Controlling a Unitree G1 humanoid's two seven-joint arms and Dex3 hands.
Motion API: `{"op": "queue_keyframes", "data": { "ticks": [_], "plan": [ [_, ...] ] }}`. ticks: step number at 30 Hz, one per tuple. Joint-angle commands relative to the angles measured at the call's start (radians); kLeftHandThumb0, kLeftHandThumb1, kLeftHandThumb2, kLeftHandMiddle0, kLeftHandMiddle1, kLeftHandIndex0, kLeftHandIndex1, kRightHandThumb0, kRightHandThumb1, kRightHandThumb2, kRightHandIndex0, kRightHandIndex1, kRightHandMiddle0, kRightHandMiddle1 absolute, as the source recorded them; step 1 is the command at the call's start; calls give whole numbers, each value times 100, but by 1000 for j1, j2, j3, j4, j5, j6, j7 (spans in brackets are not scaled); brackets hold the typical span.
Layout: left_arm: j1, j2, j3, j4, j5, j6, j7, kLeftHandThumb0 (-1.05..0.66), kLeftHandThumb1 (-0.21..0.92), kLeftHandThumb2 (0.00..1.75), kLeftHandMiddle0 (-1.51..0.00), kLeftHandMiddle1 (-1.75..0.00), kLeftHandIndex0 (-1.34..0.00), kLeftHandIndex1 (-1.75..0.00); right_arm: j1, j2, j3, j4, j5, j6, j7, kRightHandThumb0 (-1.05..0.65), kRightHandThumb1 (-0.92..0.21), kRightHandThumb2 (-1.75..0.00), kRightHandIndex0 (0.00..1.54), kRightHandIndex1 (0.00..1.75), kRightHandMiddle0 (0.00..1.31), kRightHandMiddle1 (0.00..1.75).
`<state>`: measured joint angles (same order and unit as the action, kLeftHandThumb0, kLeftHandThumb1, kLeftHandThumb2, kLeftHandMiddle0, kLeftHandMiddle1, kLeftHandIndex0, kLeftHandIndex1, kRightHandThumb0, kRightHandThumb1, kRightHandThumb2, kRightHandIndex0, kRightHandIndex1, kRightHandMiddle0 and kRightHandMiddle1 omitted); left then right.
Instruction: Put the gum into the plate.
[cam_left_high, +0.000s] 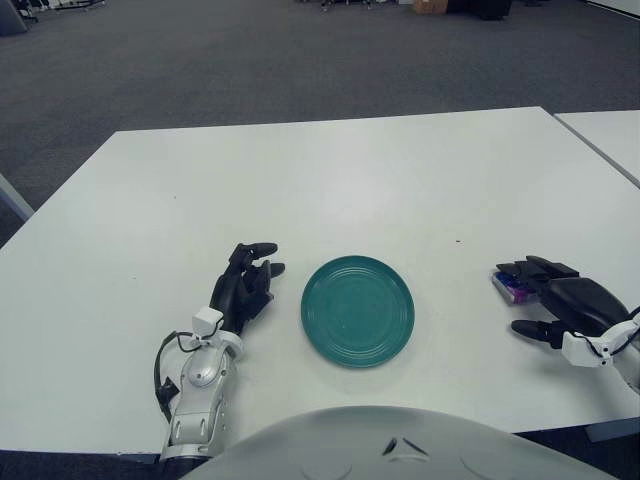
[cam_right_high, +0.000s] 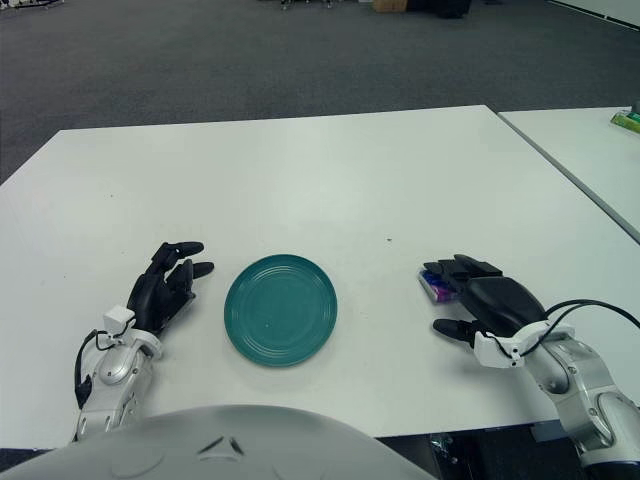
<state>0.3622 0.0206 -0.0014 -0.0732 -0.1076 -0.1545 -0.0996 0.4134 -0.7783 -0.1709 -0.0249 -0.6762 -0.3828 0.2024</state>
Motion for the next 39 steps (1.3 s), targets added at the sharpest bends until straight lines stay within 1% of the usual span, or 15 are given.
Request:
{"op": "queue_keyframes", "data": {
  "ticks": [1, 7, 15, 19, 21, 22, 23, 24, 25, 26, 27, 30, 31, 34, 39],
  "plan": [
    [-1, 9, 5, 1, 7, -7, -7, -75, 92, 68, -39, -108, -25, -119, 5, -6, 36, 48, 1, 25, 20, -84, -92, -52, 35, 2, 0, 63],
    [3, 18, 5, -8, 14, -7, -9, -75, 92, 69, -38, -107, -23, -119, -26, -13, 59, 95, 9, 33, 4, -85, -92, -54, 36, 2, 0, 67],
    [5, 28, 7, -10, 16, -15, -13, -74, 92, 70, -39, -105, -23, -119, -38, -12, 72, 114, 28, 63, -14, -84, -92, -56, 42, 4, 0, 76],
    [5, 27, 7, -9, 19, -23, -9, -73, 92, 70, -40, -106, -23, -119, -41, 2, 72, 122, 46, 73, -39, -84, -92, -56, 52, 8, 4, 86],
    [5, 25, 8, -7, 18, -27, -8, -72, 92, 70, -40, -107, -23, -119, -43, 9, 70, 127, 59, 71, -54, -82, -92, -54, 59, 13, 7, 98],
    [5, 24, 8, -7, 17, -28, -8, -72, 92, 70, -39, -107, -23, -119, -45, 12, 69, 131, 67, 69, -61, -81, -92, -53, 59, 27, 10, 109],
    [4, 23, 9, -5, 15, -30, -8, -71, 92, 70, -39, -107, -22, -119, -46, 18, 67, 136, 76, 62, -75, -78, -92, -52, 53, 58, 14, 127],
    [1, 22, 11, -2, 13, -32, -8, -71, 92, 69, -38, -108, -22, -119, -48, 24, 65, 144, 84, 49, -96, -76, -92, -52, 52, 93, 20, 144],
    [-1, 21, 13, 1, 11, -33, -9, -71, 92, 69, -38, -108, -22, -119, -50, 27, 65, 149, 89, 40, -111, -75, -92, -53, 52, 110, 25, 150],
    [-2, 21, 13, 2, 10, -34, -9, -70, 92, 68, -38, -108, -22, -119, -51, 27, 66, 153, 92, 35, -121, -74, -92, -54, 53, 133, 32, 159],
    [-4, 21, 15, 7, 10, -37, -9, -70, 92, 68, -38, -108, -22, -119, -51, 31, 67, 157, 94, 26, -139, -73, -92, -55, 53, 148, 37, 165],
    [-7, 22, 18, 15, 10, -43, -8, -70, 92, 68, -37, -108, -22, -118, -53, 36, 70, 167, 99, 11, -171, -71, -92, -59, 62, 166, 50, 171],
    [-9, 23, 21, 19, 10, -42, -7, -70, 92, 68, -37, -108, -22, -118, -53, 38, 70, 170, 103, 7, -180, -71, -92, -60, 63, 168, 51, 172],
    [-13, 24, 27, 24, 6, -36, -6, -70, 92, 68, -37, -108, -22, -118, -52, 45, 68, 176, 114, -6, -208, -68, -92, -62, 76, 172, 62, 174],
    [-21, 22, 34, 41, -3, -51, -15, -70, 92, 68, -39, -107, -22, -118, -56, 57, 65, 196, 126, -33, -257, -62, -92, -63, 100, 174, 81, 175]
  ]
}}
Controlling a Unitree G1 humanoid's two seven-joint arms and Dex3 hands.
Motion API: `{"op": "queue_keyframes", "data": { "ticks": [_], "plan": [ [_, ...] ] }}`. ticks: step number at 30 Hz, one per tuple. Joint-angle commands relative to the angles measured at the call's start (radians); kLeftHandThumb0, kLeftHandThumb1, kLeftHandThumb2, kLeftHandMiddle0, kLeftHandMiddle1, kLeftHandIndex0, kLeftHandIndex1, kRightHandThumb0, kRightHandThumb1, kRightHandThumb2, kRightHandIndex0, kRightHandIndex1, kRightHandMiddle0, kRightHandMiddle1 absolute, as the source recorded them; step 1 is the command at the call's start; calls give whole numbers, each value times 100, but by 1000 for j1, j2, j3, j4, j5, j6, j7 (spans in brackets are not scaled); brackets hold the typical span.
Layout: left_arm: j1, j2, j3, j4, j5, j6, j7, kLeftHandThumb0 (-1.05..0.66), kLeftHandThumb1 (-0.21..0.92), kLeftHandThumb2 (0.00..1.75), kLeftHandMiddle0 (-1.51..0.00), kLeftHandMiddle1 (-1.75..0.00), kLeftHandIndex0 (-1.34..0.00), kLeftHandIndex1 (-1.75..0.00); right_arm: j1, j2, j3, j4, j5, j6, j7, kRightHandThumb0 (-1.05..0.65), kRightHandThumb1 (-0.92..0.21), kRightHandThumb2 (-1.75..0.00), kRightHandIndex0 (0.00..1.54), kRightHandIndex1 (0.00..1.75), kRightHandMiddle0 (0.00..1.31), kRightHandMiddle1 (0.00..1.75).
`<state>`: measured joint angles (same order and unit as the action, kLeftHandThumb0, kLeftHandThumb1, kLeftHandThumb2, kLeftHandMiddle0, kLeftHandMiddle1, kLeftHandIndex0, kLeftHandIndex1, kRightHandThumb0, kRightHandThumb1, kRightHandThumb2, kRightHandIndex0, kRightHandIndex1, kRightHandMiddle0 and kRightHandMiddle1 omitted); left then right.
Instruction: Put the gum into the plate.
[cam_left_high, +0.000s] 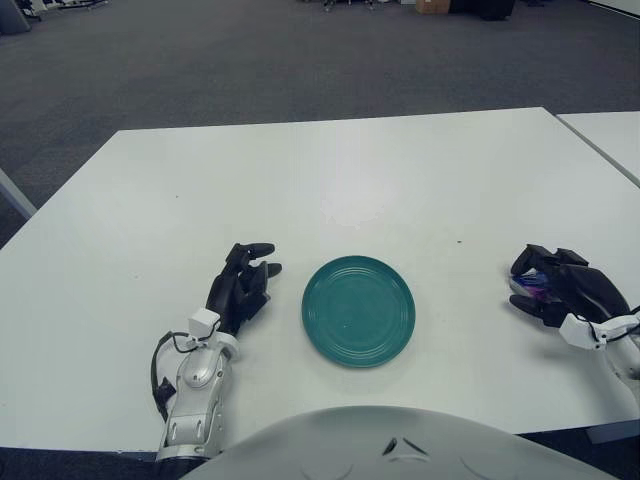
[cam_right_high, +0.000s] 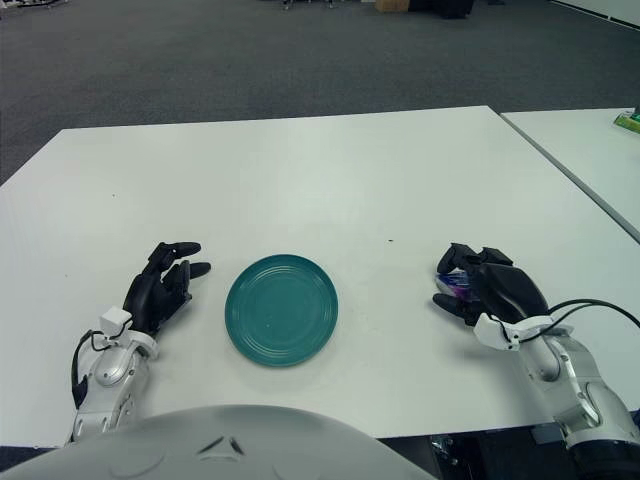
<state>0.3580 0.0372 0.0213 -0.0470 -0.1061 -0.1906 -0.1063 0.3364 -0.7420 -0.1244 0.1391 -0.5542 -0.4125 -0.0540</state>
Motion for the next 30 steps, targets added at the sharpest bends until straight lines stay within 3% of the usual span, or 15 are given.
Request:
{"op": "queue_keyframes", "data": {
  "ticks": [1, 11, 30],
  "plan": [
    [-17, 5, 12, 16, -6, -18, -10, -70, 92, 68, -39, -107, -22, -118, 20, 21, 18, 35, 5, -7, -6, -61, -92, -62, 102, 174, 83, 175],
    [-35, 4, 19, 43, -5, -40, -9, -69, 92, 71, -42, -107, -20, -118, 8, 32, 19, 83, 21, -83, -92, -57, -92, -61, 121, 175, 98, 175],
    [-53, 12, 19, 53, -7, -21, -17, -69, 92, 72, -41, -108, -21, -118, -15, 44, 29, 147, 12, -178, -198, -49, -92, -60, 127, 175, 102, 175]
  ]
}}
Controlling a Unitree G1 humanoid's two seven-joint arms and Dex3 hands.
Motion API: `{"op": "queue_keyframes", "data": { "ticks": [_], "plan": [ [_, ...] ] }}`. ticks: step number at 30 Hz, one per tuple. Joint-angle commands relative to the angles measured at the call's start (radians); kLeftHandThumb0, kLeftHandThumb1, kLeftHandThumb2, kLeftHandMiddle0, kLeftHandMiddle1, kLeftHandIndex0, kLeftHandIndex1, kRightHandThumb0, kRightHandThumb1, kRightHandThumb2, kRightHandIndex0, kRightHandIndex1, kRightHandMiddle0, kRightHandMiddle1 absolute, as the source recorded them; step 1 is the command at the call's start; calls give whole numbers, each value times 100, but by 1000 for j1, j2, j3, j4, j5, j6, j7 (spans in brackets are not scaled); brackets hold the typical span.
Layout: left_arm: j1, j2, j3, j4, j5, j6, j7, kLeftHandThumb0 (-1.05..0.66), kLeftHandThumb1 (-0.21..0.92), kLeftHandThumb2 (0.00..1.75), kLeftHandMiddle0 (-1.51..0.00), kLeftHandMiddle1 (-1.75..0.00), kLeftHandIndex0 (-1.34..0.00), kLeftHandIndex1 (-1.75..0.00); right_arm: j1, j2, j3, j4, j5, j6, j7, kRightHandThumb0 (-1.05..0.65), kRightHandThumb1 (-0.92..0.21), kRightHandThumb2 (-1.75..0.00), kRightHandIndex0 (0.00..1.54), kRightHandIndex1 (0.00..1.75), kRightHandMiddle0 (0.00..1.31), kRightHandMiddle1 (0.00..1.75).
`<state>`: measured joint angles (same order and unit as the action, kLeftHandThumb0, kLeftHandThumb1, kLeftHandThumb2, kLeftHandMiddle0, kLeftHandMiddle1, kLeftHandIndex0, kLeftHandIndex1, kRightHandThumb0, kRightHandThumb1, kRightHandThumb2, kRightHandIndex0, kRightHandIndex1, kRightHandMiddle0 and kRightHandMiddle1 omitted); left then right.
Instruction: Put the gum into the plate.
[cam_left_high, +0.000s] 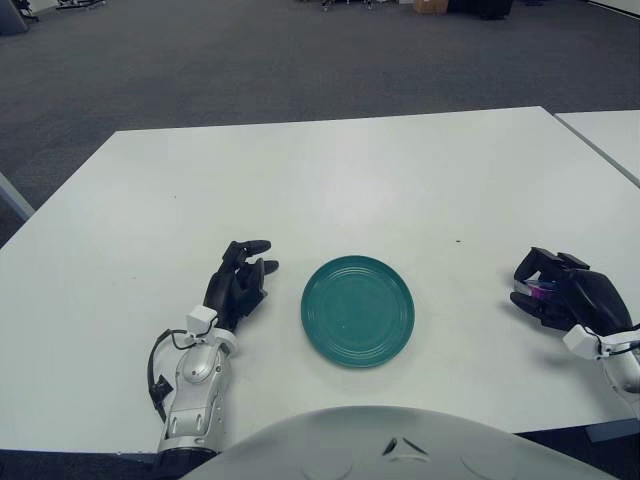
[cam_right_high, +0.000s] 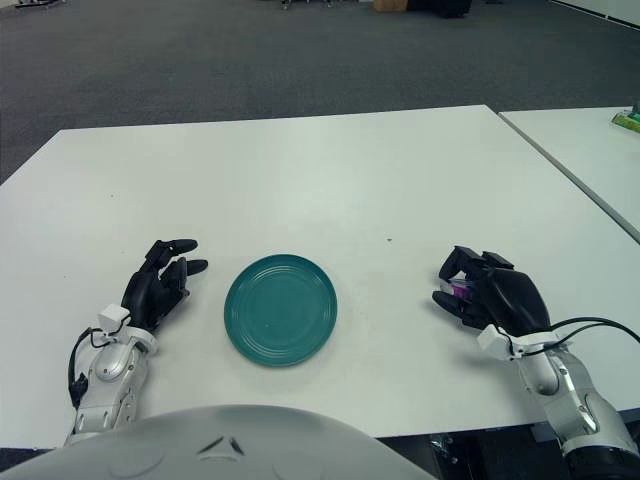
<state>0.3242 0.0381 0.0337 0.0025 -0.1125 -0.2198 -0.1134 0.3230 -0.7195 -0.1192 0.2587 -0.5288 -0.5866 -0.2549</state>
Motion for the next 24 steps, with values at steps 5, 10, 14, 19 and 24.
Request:
{"op": "queue_keyframes", "data": {
  "ticks": [5, 10, 14, 19, 24],
  "plan": [
    [-26, 12, 9, 16, 6, -3, -6, -70, 92, 71, -40, -107, -20, -118, -22, 12, 17, -20, -25, -20, -16, -50, -92, -60, 126, 175, 102, 175],
    [-30, 13, 10, 23, 1, -14, -13, -70, 92, 71, -39, -106, -19, -118, -45, -6, -5, -102, -17, 4, 16, -50, -92, -60, 125, 175, 102, 175],
    [-22, 13, 4, 8, 0, -16, -22, -69, 92, 71, -40, -104, -20, -119, -77, -39, -46, -225, 1, 51, 86, -50, -92, -61, 123, 175, 101, 175],
    [-15, 15, 0, -9, -5, 3, -30, -69, 92, 72, -42, -102, -21, -119, -120, -59, -87, -400, -11, 136, 190, -50, -92, -63, 125, 175, 102, 175],
    [-20, 12, 3, -12, -25, 24, -43, -67, 92, 71, -44, -99, -22, -120, -164, -62, -98, -512, -20, 192, 264, -49, -92, -64, 125, 175, 101, 175]
  ]
}}
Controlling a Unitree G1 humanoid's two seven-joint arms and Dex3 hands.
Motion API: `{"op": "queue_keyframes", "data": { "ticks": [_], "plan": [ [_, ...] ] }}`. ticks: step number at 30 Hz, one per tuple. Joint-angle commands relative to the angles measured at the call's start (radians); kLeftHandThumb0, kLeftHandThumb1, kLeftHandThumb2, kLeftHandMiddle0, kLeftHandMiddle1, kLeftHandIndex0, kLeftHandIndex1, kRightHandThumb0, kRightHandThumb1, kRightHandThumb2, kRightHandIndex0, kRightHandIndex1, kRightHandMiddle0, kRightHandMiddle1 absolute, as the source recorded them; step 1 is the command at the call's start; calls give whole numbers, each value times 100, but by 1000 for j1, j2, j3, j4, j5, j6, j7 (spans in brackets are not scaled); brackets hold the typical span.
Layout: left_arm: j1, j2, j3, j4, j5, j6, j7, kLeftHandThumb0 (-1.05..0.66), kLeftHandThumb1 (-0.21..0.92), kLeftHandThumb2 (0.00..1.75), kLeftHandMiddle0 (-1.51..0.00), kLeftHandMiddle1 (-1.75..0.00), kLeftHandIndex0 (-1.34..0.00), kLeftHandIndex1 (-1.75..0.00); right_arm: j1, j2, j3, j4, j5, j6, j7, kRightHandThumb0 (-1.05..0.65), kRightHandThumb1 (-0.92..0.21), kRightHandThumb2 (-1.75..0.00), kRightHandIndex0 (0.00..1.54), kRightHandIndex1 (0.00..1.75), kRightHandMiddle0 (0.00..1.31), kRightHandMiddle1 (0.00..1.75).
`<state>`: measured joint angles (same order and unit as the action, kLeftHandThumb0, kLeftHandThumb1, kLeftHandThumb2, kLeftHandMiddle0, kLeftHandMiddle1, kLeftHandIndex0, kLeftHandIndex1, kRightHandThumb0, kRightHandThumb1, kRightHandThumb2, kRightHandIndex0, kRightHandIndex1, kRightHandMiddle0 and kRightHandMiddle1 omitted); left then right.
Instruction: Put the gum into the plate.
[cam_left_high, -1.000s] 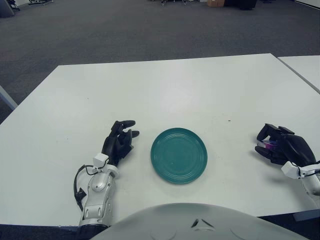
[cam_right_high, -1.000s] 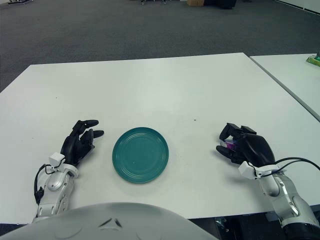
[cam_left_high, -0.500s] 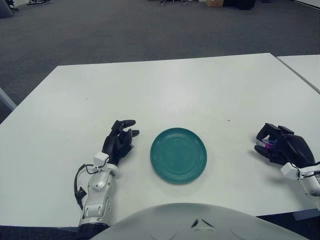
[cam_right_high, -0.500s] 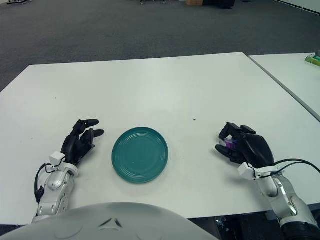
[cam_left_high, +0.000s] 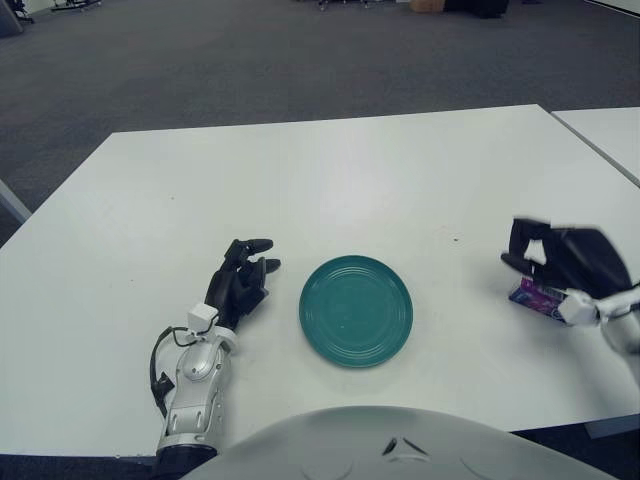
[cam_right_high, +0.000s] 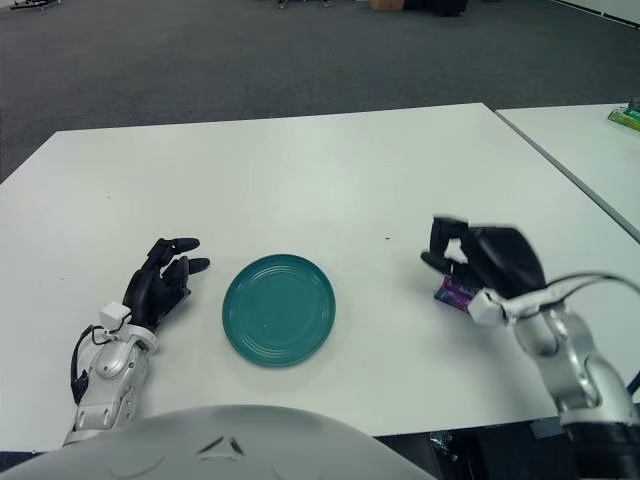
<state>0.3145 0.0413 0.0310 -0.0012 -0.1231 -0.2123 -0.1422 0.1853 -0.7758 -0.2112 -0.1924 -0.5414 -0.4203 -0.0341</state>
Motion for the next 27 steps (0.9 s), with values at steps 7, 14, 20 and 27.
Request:
{"op": "queue_keyframes", "data": {
  "ticks": [7, 14, 20, 27],
  "plan": [
    [-13, 11, -1, -34, -15, 21, -24, -65, 92, 71, -45, -98, -22, -120, -62, -1, -11, -134, -4, 28, 92, -48, -92, -63, 125, 175, 101, 175],
    [-4, 14, 0, -44, -6, 43, -15, -66, 92, 73, -48, -98, -22, -120, -82, 11, 3, -166, 17, 12, 133, -47, -92, -60, 121, 175, 97, 175],
    [-6, 14, 2, -27, 5, 28, -10, -69, 92, 75, -47, -97, -20, -120, -103, 15, 18, -170, 32, -13, 156, -46, -92, -59, 114, 175, 91, 175],
    [-11, 8, 0, -19, 7, 14, -14, -69, 92, 75, -47, -98, -20, -122, -104, 24, 19, -186, 30, -27, 176, -45, -92, -60, 108, 175, 85, 175]
  ]
}}
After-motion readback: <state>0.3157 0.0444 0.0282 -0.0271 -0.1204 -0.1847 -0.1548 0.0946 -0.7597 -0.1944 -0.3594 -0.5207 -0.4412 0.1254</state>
